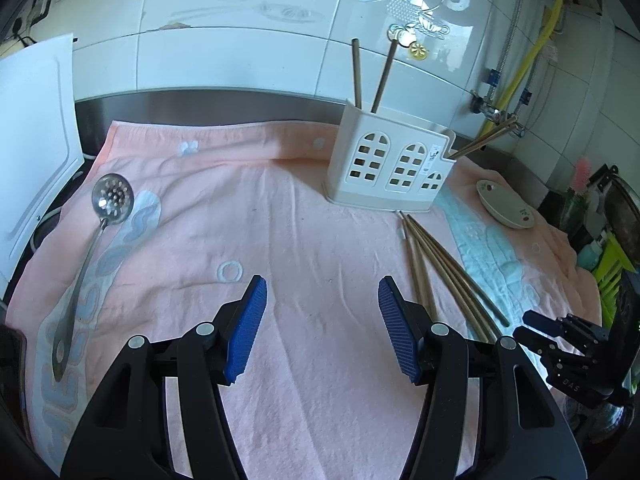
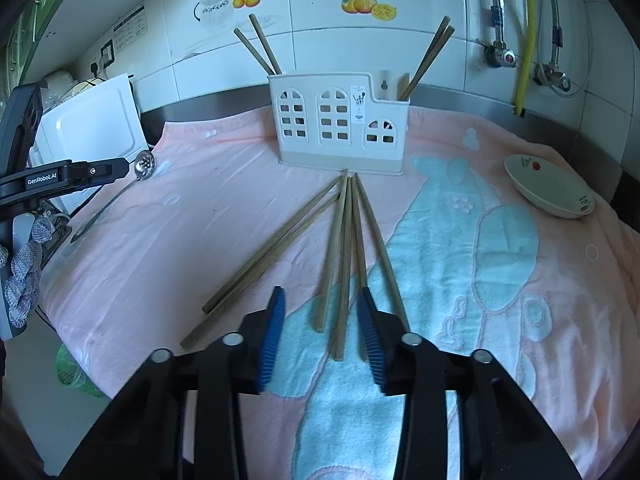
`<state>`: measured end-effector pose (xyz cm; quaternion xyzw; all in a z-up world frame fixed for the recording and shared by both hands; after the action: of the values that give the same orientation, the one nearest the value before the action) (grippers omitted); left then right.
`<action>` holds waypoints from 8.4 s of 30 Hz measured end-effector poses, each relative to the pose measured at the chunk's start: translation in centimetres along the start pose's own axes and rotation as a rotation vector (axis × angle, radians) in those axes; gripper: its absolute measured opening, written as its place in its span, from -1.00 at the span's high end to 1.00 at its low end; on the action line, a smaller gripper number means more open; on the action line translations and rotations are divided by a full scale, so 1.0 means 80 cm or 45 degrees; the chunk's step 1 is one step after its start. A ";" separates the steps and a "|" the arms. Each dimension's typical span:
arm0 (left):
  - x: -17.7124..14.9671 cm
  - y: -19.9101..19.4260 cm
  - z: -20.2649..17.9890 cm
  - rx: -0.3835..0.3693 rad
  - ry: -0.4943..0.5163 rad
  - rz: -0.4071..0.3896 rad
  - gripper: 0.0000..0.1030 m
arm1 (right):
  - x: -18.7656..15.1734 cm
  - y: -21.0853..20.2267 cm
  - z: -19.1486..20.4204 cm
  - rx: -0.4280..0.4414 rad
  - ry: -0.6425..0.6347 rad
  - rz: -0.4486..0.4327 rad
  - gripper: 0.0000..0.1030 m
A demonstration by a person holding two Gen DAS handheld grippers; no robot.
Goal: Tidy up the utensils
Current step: 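Move the left gripper back over the remaining chopsticks, then lower the left gripper onto one wooden chopstick and close on it, then lift the chopstick with the left gripper up toward the white holder, then lower the chopstick into the holder and open the left gripper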
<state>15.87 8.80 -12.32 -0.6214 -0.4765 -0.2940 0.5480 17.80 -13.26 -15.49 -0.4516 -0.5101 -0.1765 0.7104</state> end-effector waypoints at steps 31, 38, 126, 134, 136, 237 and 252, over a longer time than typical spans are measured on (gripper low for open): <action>-0.042 0.013 -0.022 -0.076 0.021 0.094 -0.13 | -0.044 0.061 -0.024 -0.079 0.093 0.124 0.82; -0.071 0.020 -0.070 -0.167 0.077 0.160 -0.13 | -0.043 0.060 -0.022 -0.099 0.058 0.109 0.87; -0.005 0.047 -0.140 -0.211 0.204 0.097 0.90 | -0.047 0.042 -0.015 -0.083 0.118 0.099 0.81; 0.010 0.044 -0.138 -0.226 0.187 0.055 0.90 | -0.035 0.029 -0.015 -0.099 0.100 0.055 0.85; 0.015 0.041 -0.138 -0.232 0.190 0.044 0.90 | -0.020 0.018 -0.016 -0.104 0.086 0.016 0.85; 0.230 0.036 -0.187 -0.309 0.339 -0.159 0.90 | 0.294 0.014 -0.056 -0.009 -0.040 -0.207 0.87; 0.369 0.091 -0.166 -0.126 0.311 -0.412 0.90 | 0.410 0.058 -0.092 -0.099 0.012 -0.332 0.87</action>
<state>35.59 4.39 13.96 -0.5228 -0.4851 -0.4742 0.5162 38.92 -10.00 10.82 -0.4079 -0.5539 -0.2891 0.6657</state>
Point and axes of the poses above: each gripper's, at about its wrist camera, not at the fingertips, and y roughly the way its jaws point, z to its left, x to its top, the point moved 10 cm from there along y, roughly the way its jaws point, and after that the axes turned 15 degrees about -z, right-handed, at the moved point
